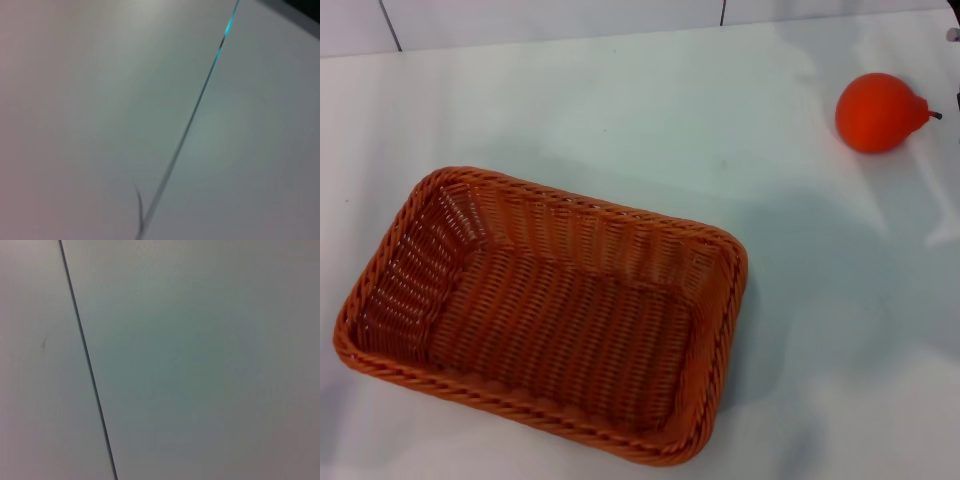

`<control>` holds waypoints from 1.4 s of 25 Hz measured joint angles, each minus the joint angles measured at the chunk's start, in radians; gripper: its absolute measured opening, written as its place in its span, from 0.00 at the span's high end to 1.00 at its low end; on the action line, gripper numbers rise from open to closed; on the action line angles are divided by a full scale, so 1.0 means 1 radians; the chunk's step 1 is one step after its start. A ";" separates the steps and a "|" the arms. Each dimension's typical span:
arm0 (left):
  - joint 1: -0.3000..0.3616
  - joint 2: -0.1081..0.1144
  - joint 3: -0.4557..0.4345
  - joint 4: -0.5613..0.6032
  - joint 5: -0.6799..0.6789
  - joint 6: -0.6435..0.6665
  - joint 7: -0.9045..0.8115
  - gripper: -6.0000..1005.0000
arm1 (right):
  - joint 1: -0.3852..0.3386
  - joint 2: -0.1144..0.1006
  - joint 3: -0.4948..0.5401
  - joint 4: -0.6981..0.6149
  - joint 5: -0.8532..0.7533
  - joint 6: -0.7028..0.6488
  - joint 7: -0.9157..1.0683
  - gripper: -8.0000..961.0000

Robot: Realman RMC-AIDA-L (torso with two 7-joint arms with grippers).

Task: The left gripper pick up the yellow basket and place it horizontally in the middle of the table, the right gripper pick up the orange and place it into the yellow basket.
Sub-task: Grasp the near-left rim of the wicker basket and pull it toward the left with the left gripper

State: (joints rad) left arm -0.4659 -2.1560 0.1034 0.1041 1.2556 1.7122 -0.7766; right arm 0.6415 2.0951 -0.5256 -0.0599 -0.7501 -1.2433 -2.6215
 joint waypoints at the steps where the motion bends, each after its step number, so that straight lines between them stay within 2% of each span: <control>1: 0.001 0.001 0.048 0.067 0.000 -0.039 -0.110 0.47 | 0.000 0.000 0.002 0.000 0.000 0.000 0.000 0.14; 3: 0.010 0.007 0.145 0.181 0.000 -0.086 -0.246 0.43 | 0.000 -0.001 0.005 -0.002 0.000 0.000 0.001 0.14; 5: 0.028 0.030 0.263 0.291 0.008 -0.123 -0.384 0.38 | -0.001 -0.001 0.007 -0.002 0.000 -0.001 0.001 0.14; 9: 0.044 0.113 0.441 0.455 0.108 -0.183 -0.698 0.36 | -0.002 -0.002 0.009 -0.006 0.000 -0.001 0.002 0.14; 11: 0.040 0.143 0.472 0.515 0.196 -0.183 -0.804 0.36 | -0.002 -0.002 0.016 -0.008 0.000 0.000 0.003 0.14; 13: 0.031 0.159 0.481 0.617 0.346 -0.175 -0.941 0.36 | -0.002 -0.003 0.020 -0.008 0.000 0.001 0.003 0.14; 17: 0.021 0.150 0.495 0.841 0.653 -0.167 -1.186 0.36 | -0.001 -0.003 0.027 -0.008 0.000 0.003 0.003 0.14; 20: 0.019 0.140 0.520 0.954 0.772 -0.142 -1.298 0.33 | 0.000 -0.003 0.033 -0.008 0.000 0.006 0.003 0.14; 23: 0.017 0.131 0.543 1.037 0.853 -0.097 -1.367 0.24 | 0.002 -0.003 0.034 -0.007 0.000 0.008 0.003 0.14; 25: 0.009 0.124 0.561 1.080 0.911 -0.076 -1.416 0.17 | 0.003 -0.003 0.034 -0.007 0.000 0.014 0.003 0.14; 28: 0.004 0.121 0.571 1.098 0.944 -0.067 -1.439 0.15 | 0.006 -0.003 0.034 -0.007 0.000 0.026 0.003 0.14; 29: -0.013 0.114 0.597 1.119 1.014 -0.053 -1.485 0.14 | 0.006 -0.003 0.034 -0.007 0.000 0.029 0.003 0.14; 32: -0.032 0.102 0.614 1.122 1.068 -0.051 -1.504 0.14 | 0.008 -0.003 0.034 -0.004 0.000 0.032 0.003 0.14; 33: -0.052 0.085 0.619 1.123 1.135 -0.060 -1.514 0.14 | 0.008 -0.003 0.034 -0.004 0.000 0.033 0.003 0.14; 35: -0.063 0.072 0.619 1.123 1.175 -0.070 -1.515 0.15 | 0.009 -0.003 0.035 -0.004 0.000 0.037 0.003 0.14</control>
State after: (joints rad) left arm -0.5287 -2.0838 0.7222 1.2272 2.4311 1.6426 -2.2921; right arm 0.6504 2.0922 -0.4908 -0.0635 -0.7501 -1.2068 -2.6185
